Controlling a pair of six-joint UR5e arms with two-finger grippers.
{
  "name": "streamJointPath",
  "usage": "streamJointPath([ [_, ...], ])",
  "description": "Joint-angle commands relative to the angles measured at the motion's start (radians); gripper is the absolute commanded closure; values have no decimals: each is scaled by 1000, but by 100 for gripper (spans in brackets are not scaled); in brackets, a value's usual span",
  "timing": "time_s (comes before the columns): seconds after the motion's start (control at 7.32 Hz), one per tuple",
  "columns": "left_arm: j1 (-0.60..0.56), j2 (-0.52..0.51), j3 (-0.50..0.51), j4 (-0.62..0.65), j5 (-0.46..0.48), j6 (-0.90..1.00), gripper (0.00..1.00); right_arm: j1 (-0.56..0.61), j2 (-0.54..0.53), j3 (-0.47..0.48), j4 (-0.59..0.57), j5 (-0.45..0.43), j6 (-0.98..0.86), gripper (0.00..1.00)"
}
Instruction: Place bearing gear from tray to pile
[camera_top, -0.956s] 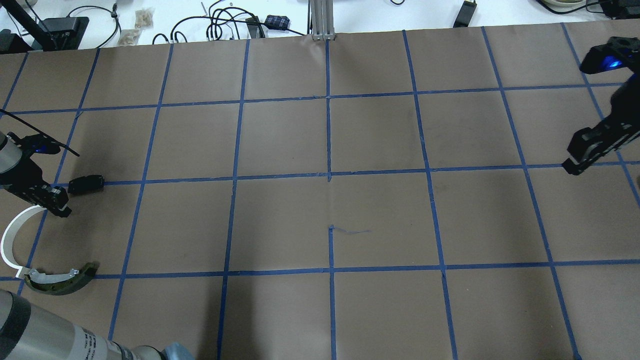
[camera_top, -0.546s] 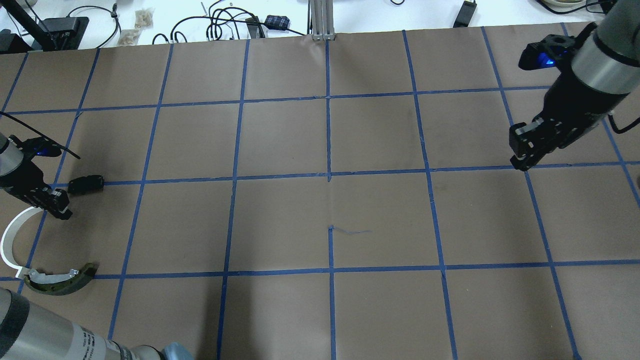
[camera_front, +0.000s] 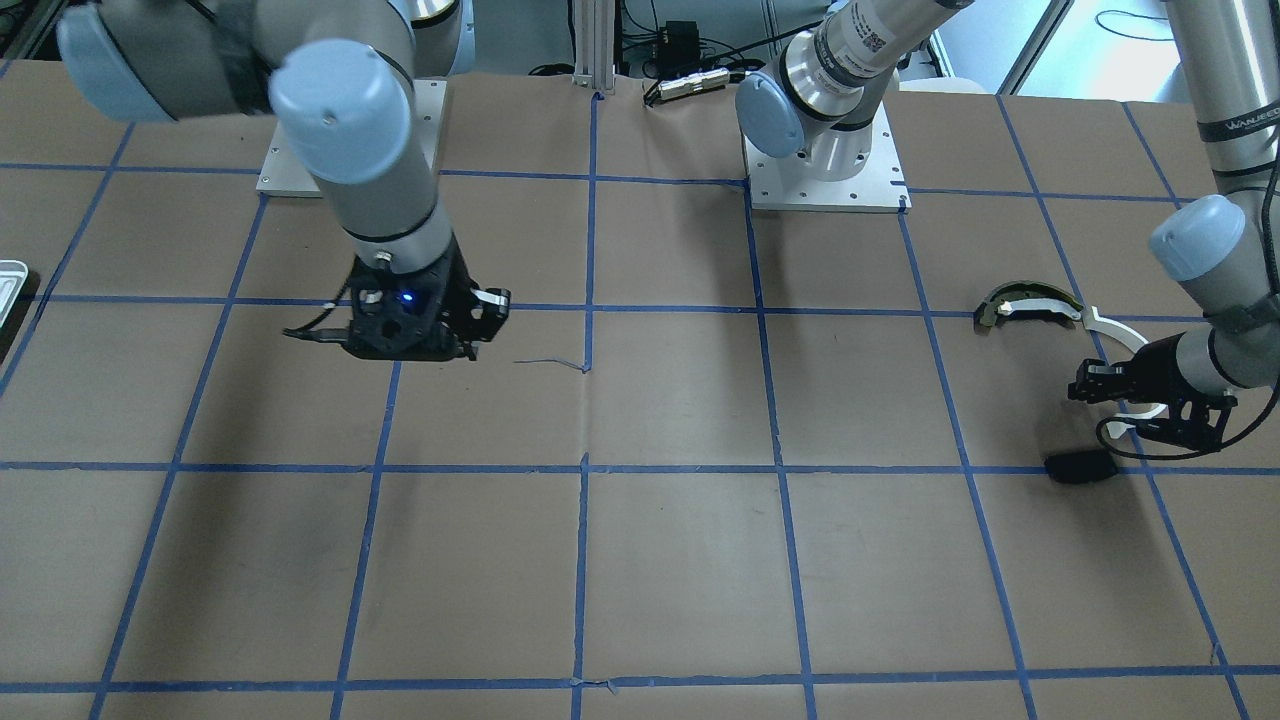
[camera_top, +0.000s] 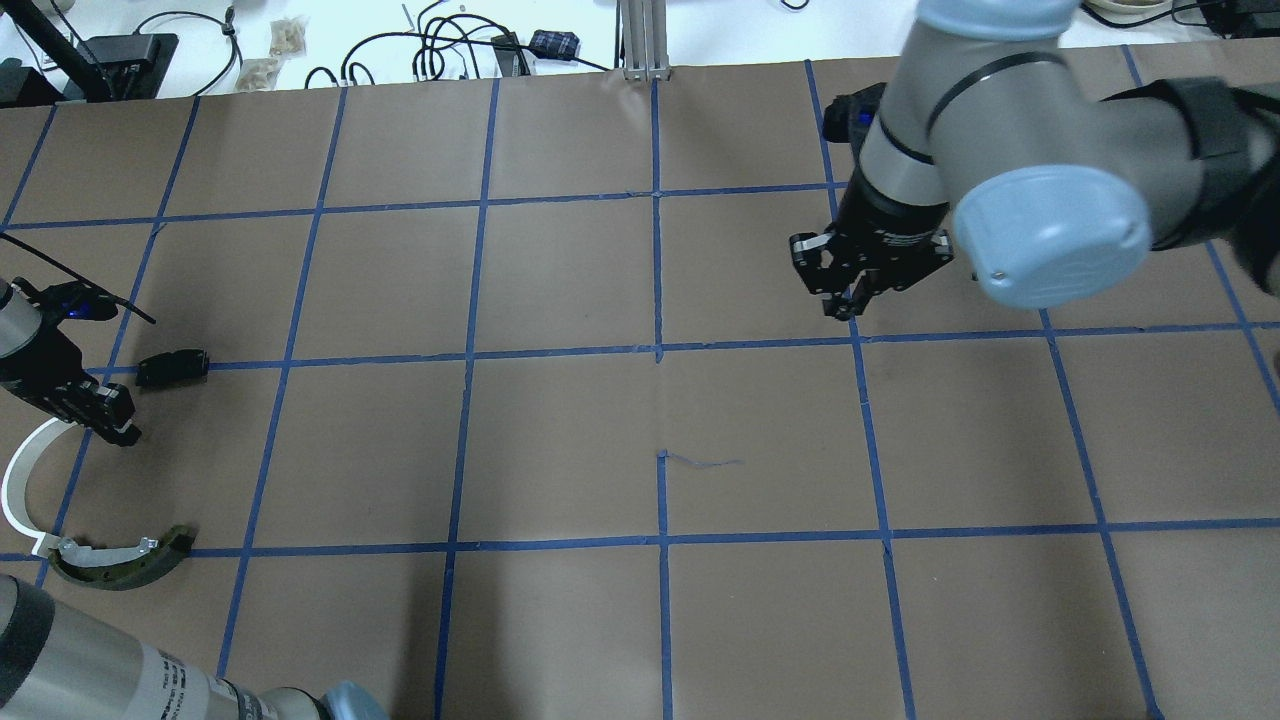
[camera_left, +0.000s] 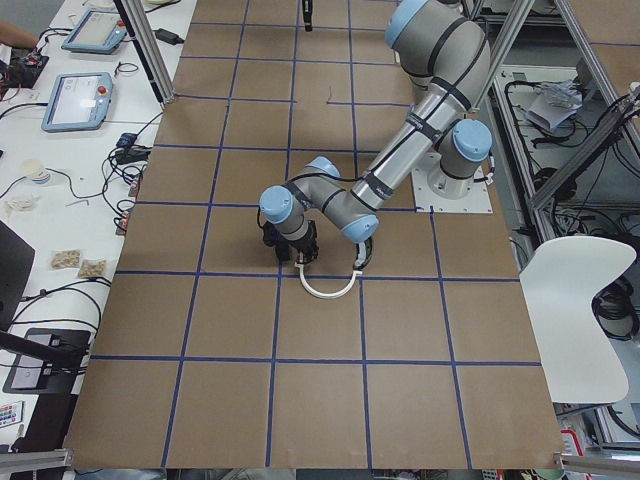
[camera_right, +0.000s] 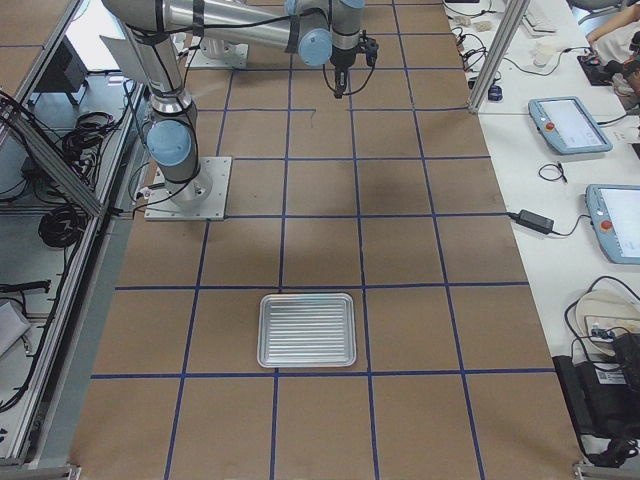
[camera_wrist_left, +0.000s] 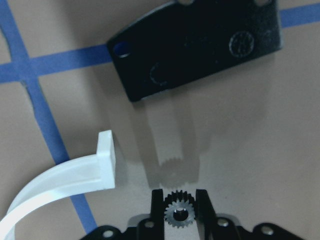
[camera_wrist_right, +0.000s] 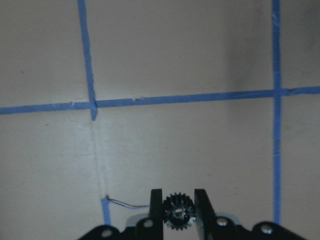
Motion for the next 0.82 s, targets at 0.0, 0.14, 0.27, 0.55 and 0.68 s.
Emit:
streamJointPath([
  [0.0,0,1,-1,-11,1,-5,41,144,176,3,-268,2,259,84],
  [0.14,0,1,0,-27,1,-5,27,151,197,3,-286,0,267,84],
  [0.27,0,1,0,-33,1,-7,14,151,198,5,-283,-14,266,83],
  [0.55,-4,13,7,-59,2,-13,0,149,195,3,-275,-14,272,23],
  [0.68,-21,31,23,-97,-13,-40,0,136,192,3,-278,-2,242,5],
])
